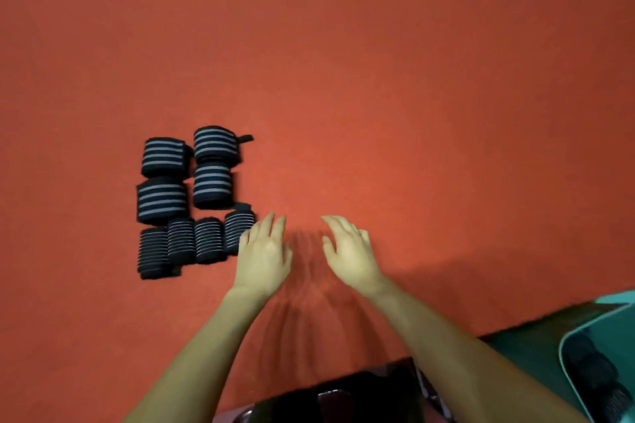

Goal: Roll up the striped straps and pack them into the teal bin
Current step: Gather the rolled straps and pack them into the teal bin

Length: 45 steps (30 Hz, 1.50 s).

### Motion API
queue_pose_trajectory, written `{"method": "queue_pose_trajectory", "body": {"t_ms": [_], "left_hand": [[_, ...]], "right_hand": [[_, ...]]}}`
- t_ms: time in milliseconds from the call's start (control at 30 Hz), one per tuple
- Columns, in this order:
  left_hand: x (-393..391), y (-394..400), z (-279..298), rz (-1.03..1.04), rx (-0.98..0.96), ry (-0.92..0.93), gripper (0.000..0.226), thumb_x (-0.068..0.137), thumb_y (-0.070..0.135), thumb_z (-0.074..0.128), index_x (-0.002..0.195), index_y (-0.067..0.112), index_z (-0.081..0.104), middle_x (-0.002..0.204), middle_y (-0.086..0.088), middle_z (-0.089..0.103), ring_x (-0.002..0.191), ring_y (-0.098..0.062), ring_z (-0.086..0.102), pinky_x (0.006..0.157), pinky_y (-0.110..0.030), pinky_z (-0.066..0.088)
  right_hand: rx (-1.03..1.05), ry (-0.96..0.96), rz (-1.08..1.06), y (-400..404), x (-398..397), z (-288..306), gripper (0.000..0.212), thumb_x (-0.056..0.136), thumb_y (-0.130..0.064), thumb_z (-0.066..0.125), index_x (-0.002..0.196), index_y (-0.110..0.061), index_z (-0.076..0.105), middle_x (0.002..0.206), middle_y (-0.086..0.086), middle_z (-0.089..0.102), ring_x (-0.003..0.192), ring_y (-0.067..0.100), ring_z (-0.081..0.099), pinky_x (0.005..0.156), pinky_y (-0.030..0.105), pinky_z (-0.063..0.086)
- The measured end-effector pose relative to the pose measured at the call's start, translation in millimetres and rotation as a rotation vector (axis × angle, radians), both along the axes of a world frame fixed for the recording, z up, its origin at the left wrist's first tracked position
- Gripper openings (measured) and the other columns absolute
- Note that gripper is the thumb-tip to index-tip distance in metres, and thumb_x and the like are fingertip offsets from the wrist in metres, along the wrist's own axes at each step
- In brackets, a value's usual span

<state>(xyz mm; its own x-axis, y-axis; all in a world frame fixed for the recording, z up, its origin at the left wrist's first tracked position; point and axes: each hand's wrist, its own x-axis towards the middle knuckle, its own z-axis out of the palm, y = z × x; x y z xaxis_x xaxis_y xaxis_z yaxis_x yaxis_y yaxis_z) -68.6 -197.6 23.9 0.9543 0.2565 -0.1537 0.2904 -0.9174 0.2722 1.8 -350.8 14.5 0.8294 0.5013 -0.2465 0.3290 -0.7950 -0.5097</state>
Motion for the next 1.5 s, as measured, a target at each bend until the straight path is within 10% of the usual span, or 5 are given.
{"method": "queue_pose_trajectory", "body": {"t_ms": [367,633,1000,1200,1500], "left_hand": [[-67,135,-52,0.29,0.084,0.129,0.057,0.07,0.021,0.078,0.121,0.002,0.061,0.108,-0.023,0.064,0.087,-0.04,0.063,0.076,-0.046,0.051],[-73,154,-75,0.311,0.154,0.025,0.056,0.071,0.03,0.077,0.12,0.01,0.062,0.111,-0.009,0.066,0.094,-0.027,0.061,0.084,-0.046,0.045],[-61,142,-84,0.408,0.113,0.199,0.069,0.091,0.034,0.056,0.148,0.009,0.027,0.141,-0.025,0.038,0.111,-0.031,0.053,0.098,-0.038,0.038],[-56,144,-90,0.346,0.177,0.16,0.072,0.067,0.028,0.077,0.134,0.012,0.054,0.122,-0.021,0.06,0.083,-0.031,0.063,0.077,-0.04,0.048],[-60,120,-80,0.453,-0.097,0.122,0.075,0.088,0.029,0.056,0.151,0.029,0.017,0.131,-0.014,0.047,0.114,-0.03,0.049,0.095,-0.041,0.035]], "right_hand": [[-0.146,0.102,0.207,181,-29,-47,0.053,0.1,-0.044,0.034,0.15,-0.031,0.023,0.14,0.007,0.046,0.126,0.026,0.044,0.103,0.04,0.024],[-0.037,0.149,0.116,220,-31,-71,0.06,0.087,-0.035,0.064,0.142,-0.028,0.04,0.122,0.009,0.049,0.119,0.027,0.048,0.101,0.041,0.03],[-0.168,-0.016,0.159,176,-21,-72,0.071,0.091,-0.046,0.056,0.151,-0.031,0.021,0.129,0.005,0.052,0.118,0.023,0.05,0.099,0.036,0.026],[-0.185,-0.104,0.12,177,-33,-76,0.075,0.085,-0.052,0.06,0.149,-0.028,0.028,0.136,0.003,0.052,0.114,0.022,0.052,0.089,0.037,0.023],[-0.1,-0.015,0.08,160,-33,-79,0.069,0.088,-0.034,0.062,0.148,-0.033,0.029,0.12,0.005,0.055,0.115,0.024,0.052,0.096,0.036,0.024]]}}
